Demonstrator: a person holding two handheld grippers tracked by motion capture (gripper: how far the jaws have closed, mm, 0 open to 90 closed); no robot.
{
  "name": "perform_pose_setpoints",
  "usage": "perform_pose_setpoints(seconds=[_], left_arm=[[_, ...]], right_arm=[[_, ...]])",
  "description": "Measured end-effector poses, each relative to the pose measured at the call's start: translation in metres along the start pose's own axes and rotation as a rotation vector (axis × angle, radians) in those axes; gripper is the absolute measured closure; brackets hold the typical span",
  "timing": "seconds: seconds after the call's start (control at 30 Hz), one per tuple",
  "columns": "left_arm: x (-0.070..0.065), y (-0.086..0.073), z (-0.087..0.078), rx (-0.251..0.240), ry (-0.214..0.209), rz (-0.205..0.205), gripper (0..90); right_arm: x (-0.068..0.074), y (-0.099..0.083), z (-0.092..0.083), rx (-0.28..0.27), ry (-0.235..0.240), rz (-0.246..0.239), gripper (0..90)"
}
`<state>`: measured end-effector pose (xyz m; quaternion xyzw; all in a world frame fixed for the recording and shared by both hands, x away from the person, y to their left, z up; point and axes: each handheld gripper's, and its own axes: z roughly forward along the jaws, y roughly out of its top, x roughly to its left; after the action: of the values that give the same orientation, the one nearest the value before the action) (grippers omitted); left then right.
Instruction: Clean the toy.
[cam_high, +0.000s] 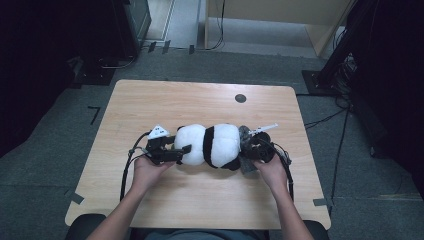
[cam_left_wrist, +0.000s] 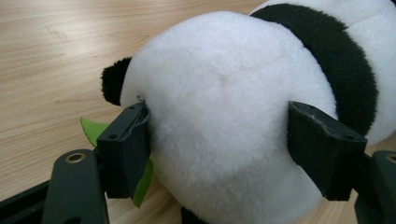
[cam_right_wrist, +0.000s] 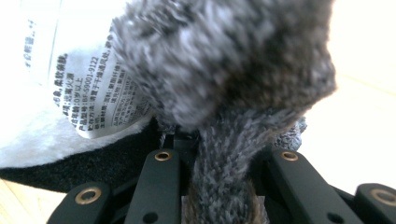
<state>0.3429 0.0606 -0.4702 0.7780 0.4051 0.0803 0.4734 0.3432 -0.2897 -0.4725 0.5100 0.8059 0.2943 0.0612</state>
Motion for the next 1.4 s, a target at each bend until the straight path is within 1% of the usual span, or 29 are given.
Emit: perform_pose_setpoints(seconds=[0.17,0.33,0.4,0.47,0.53,0.67,0.73,0.77,0.83,0.9,1.07,1.2,1.3,1.37,1.4], left_arm=[[-0.001,0.0,0.0,-0.001,0.001,0.001,24.8],[-0.002,0.0,0.0,-0.003,0.005,0.004,24.8],[-0.002,0.0,0.0,-0.004,0.006,0.006,24.8],[-0.002,0.0,0.0,-0.003,0.006,0.01,24.8],[-0.002,0.0,0.0,-0.003,0.006,0.012,24.8],[-0.003,0.0,0.0,-0.002,0.006,0.012,24.8],[-0.003,0.0,0.0,-0.002,0.007,0.011,24.9],[-0.003,0.0,0.0,-0.002,0.007,0.01,24.9],[-0.003,0.0,0.001,-0.002,0.007,0.008,25.0],[-0.003,0.0,0.001,-0.003,0.006,0.007,25.0],[-0.002,0.0,0.001,0.001,0.0,-0.002,25.0],[-0.002,0.001,0.001,0.002,0.003,-0.004,25.0],[-0.002,0.001,0.001,0.003,0.001,-0.006,25.1],[-0.001,0.001,0.001,0.007,-0.001,-0.01,25.1],[-0.001,0.001,0.001,0.008,0.0,-0.011,25.1]], right_arm=[[-0.004,0.001,-0.014,-0.045,-0.011,0.01,73.6],[-0.006,0.005,-0.033,-0.118,-0.025,0.013,73.6],[-0.005,0.007,-0.04,-0.15,-0.019,0.01,73.5],[-0.003,0.01,-0.047,-0.177,-0.016,0.002,73.4],[0.002,0.014,-0.053,-0.191,-0.016,-0.006,73.4],[0.011,0.018,-0.061,-0.221,-0.007,-0.041,73.4],[0.016,0.02,-0.061,-0.222,-0.007,-0.05,73.4],[0.017,0.02,-0.059,-0.218,-0.013,-0.061,73.4],[0.019,0.02,-0.055,-0.206,-0.017,-0.066,73.4],[0.018,0.02,-0.051,-0.202,-0.018,-0.063,73.4],[0.014,0.016,-0.044,-0.199,-0.002,-0.053,73.6],[0.014,0.014,-0.039,-0.181,-0.028,-0.067,73.9],[0.013,0.01,-0.033,-0.161,-0.034,-0.059,74.3],[0.013,0.008,-0.028,-0.125,-0.039,-0.048,74.5],[0.013,0.007,-0.025,-0.117,-0.04,-0.05,74.6]])
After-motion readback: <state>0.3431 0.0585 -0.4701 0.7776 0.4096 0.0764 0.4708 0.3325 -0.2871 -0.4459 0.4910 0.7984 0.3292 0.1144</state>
